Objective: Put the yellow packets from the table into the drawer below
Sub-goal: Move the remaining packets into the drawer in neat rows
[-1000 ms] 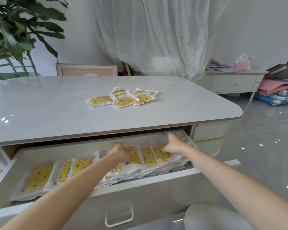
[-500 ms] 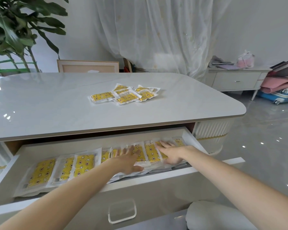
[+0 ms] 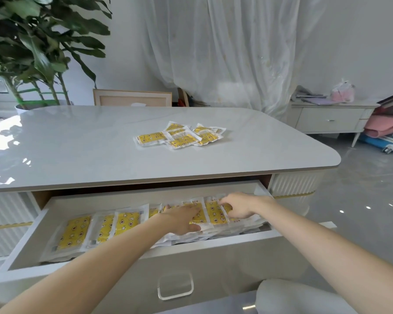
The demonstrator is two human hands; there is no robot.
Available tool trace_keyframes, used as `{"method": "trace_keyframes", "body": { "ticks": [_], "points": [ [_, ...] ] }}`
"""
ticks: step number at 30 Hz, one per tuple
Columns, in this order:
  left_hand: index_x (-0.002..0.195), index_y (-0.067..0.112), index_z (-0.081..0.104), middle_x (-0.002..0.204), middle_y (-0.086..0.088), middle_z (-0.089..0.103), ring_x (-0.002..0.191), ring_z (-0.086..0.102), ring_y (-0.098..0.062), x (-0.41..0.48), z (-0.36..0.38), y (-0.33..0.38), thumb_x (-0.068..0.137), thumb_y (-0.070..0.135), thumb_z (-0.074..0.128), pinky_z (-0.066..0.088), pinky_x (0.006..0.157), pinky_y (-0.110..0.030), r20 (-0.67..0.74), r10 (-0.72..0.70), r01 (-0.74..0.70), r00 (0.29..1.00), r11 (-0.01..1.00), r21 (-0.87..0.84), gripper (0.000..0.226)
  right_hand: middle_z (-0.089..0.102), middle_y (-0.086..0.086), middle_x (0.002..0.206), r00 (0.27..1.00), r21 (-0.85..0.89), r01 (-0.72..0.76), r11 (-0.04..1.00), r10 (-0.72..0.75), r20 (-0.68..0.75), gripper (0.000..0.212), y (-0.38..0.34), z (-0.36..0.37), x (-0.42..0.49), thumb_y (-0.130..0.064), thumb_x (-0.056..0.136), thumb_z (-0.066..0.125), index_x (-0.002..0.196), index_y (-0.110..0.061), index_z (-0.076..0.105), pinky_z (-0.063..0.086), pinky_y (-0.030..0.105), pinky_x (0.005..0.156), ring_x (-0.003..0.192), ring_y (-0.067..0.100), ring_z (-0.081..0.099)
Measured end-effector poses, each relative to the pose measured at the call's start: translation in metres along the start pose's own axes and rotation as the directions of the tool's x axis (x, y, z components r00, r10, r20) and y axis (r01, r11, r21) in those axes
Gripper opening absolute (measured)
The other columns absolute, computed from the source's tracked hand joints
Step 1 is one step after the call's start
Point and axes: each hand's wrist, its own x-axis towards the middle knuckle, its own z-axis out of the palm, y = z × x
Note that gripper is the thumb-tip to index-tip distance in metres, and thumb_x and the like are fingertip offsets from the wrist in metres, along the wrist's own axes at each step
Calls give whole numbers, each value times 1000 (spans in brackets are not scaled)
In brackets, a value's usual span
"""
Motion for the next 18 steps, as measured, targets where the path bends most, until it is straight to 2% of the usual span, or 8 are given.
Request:
{"method": "trace_keyframes", "body": {
  "ticks": [3,5,7,10,12,15,18],
  "points": [
    [143,19,35,144,-2,45,129,45,-24,-7,-14,1,97,38,43,40,105,-44,-2,-15,15,1000,999,28,50,49,0,143,997,68,74,995,-72,-30,43,-16,-24,-17,-16,96,49,139,-19,49,40,28,101,128,19,48],
    [138,22,43,136,0,51,123,50,-23,-16,-31,1,96,36,44,45,100,-41,-43,-37,38,998,999,12,44,56,-2,134,991,98,111,989,-104,-80,37,-25,-38,-26,-17,95,49,131,-20,58,42,24,91,119,16,54],
    [132,25,50,131,3,55,119,53,-20,-29,-51,-1,96,34,45,47,97,-38,-141,-49,47,989,999,-12,38,61,-1,127,983,135,136,981,-116,-144,36,-33,-50,-31,-13,93,50,126,-20,62,44,24,83,102,14,58],
    [125,23,56,126,4,57,115,54,-19,-48,-76,-12,95,28,44,47,95,-34,-279,-81,75,957,997,-31,32,64,2,119,963,183,156,971,-107,-248,36,-41,-66,-33,-9,91,51,123,-20,63,49,27,79,85,14,58],
    [119,23,58,122,3,59,110,55,-19,-58,-87,-23,95,26,43,48,91,-33,-369,-124,102,921,992,-79,28,64,1,117,942,226,150,962,-70,-329,32,-44,-74,-32,-13,91,53,119,-24,65,50,30,83,85,13,56],
    [114,21,58,117,3,60,106,57,-18,-64,-96,-43,94,25,44,47,87,-31,-444,-192,137,875,979,-154,25,62,-1,114,898,323,150,934,7,-440,31,-48,-82,-23,-18,91,49,115,-30,64,50,36,91,96,16,60],
    [125,20,51,126,0,55,114,53,-20,-59,-101,-63,94,26,45,46,92,-33,-455,-251,190,855,966,-175,32,61,-1,116,853,447,224,866,48,-520,33,-55,-86,-9,-16,93,46,120,-27,61,49,31,89,102,15,59]
  ]
}}
